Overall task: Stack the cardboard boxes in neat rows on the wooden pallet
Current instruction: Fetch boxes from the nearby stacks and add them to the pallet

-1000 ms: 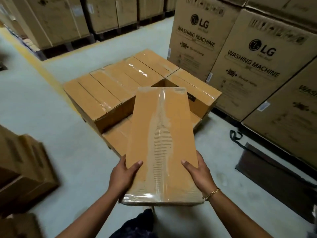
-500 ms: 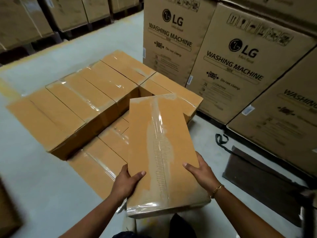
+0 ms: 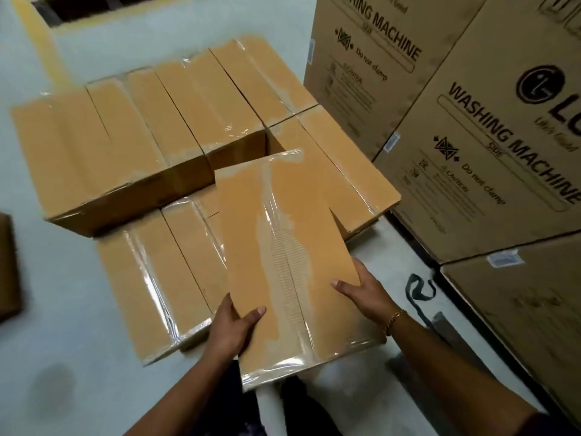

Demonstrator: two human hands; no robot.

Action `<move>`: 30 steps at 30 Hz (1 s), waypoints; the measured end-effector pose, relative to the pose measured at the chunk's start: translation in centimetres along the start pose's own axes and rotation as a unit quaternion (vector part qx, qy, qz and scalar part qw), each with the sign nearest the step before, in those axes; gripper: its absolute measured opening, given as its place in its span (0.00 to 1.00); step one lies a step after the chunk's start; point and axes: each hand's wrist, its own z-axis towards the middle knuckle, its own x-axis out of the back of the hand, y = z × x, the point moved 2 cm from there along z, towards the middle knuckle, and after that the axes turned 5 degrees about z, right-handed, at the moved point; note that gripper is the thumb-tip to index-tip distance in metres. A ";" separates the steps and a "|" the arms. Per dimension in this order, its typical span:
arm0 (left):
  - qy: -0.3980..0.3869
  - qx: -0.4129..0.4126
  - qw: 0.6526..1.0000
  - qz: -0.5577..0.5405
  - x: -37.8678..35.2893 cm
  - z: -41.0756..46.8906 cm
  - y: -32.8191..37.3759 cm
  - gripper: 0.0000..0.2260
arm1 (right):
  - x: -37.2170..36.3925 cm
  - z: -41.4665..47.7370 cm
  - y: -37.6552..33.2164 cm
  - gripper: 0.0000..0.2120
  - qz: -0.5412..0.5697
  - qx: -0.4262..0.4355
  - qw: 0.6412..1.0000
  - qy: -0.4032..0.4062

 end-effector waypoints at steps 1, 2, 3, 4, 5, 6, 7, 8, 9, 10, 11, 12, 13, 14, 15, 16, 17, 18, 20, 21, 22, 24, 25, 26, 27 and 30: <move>0.012 0.003 1.000 -0.008 -1.1 0.3 0.3 0.22 | 0.8 1.4 0.1 0.32 -0.012 -0.004 1.000 -0.011; 0.023 0.007 1.000 -0.015 -2.2 0.9 0.5 0.23 | 1.5 2.9 0.2 0.33 -0.025 -0.007 0.999 -0.020; 0.032 0.013 0.999 -0.023 -3.1 1.5 0.7 0.24 | 2.1 4.3 0.3 0.33 -0.037 -0.009 0.999 -0.028; 0.040 0.019 0.999 -0.026 -4.0 2.3 0.8 0.24 | 2.6 5.7 0.5 0.33 -0.049 -0.011 0.998 -0.034; 0.048 0.023 0.998 -0.027 -4.8 3.2 0.9 0.25 | 2.9 7.1 0.8 0.33 -0.059 -0.011 0.998 -0.036; 0.056 0.026 0.998 -0.027 -5.6 4.3 0.7 0.25 | 3.2 8.6 1.1 0.33 -0.069 -0.012 0.997 -0.035; 0.060 0.032 0.997 -0.027 -6.4 5.3 0.4 0.26 | 3.4 10.0 1.4 0.33 -0.081 -0.013 0.996 -0.035; 0.061 0.039 0.997 -0.027 -7.3 6.3 0.0 0.28 | 3.6 11.3 1.8 0.32 -0.093 -0.015 0.995 -0.036; 0.060 0.047 0.997 -0.032 -8.1 7.4 -0.3 0.30 | 3.7 12.6 2.3 0.32 -0.103 -0.018 0.994 -0.038; 0.061 0.054 0.996 -0.041 -9.1 8.6 -1.2 0.32 | 3.8 13.9 2.8 0.31 -0.113 -0.023 0.993 -0.039; 0.062 0.059 0.995 -0.047 -10.0 9.6 -1.8 0.35 | 3.8 15.3 3.5 0.31 -0.124 -0.027 0.991 -0.041; 0.067 0.060 0.995 -0.052 -11.0 10.6 -2.0 0.36 | 3.9 16.6 4.1 0.31 -0.134 -0.029 0.990 -0.043; 0.069 0.064 0.994 -0.055 -11.9 11.6 -2.4 0.36 | 4.0 18.1 4.8 0.32 -0.139 -0.034 0.989 -0.044; 0.069 0.071 0.993 -0.062 -12.8 12.6 -2.8 0.36 | 4.2 19.4 5.4 0.32 -0.140 -0.040 0.988 -0.044; 0.071 0.073 0.992 -0.070 -13.7 13.5 -3.1 0.36 | 4.3 20.7 6.1 0.32 -0.142 -0.044 0.988 -0.045; 0.075 0.074 0.992 -0.073 -14.6 14.5 -3.6 0.35 | 4.5 21.8 6.7 0.33 -0.145 -0.045 0.987 -0.047; 0.079 0.074 0.992 -0.070 -15.4 15.4 -4.2 0.35 | 4.7 22.9 7.5 0.33 -0.147 -0.046 0.987 -0.046; 0.080 0.076 0.992 -0.066 -16.3 16.2 -4.6 0.35 | 4.9 23.7 8.2 0.33 -0.145 -0.046 0.987 -0.042; 0.085 0.072 0.992 -0.067 -18.0 17.4 -5.6 0.33 | 5.3 25.1 9.8 0.34 -0.142 -0.046 0.988 -0.033; 0.093 0.069 0.991 -0.067 -18.7 17.7 -5.8 0.32 | 5.5 25.6 10.6 0.34 -0.143 -0.046 0.988 -0.028; 0.104 0.068 0.990 -0.067 -19.4 18.0 -6.1 0.32 | 5.5 26.1 11.5 0.34 -0.145 -0.045 0.988 -0.022; 0.115 0.073 0.989 -0.065 -20.7 18.6 -6.8 0.31 | 5.4 27.1 13.2 0.34 -0.147 -0.039 0.988 -0.006; 0.118 0.078 0.988 -0.067 -21.3 18.8 -7.1 0.31 | 5.3 27.5 14.0 0.34 -0.148 -0.033 0.988 0.005; 0.125 0.080 0.987 -0.066 -21.7 19.0 -7.3 0.32 | 5.3 27.8 14.8 0.34 -0.148 -0.026 0.988 0.014; 0.132 0.080 0.986 -0.058 -22.0 19.1 -7.5 0.33 | 5.3 28.0 15.4 0.34 -0.147 -0.019 0.989 0.020; 0.140 0.075 0.987 -0.030 -22.5 19.1 -7.9 0.40 | 5.7 28.4 16.8 0.35 -0.151 0.010 0.988 0.019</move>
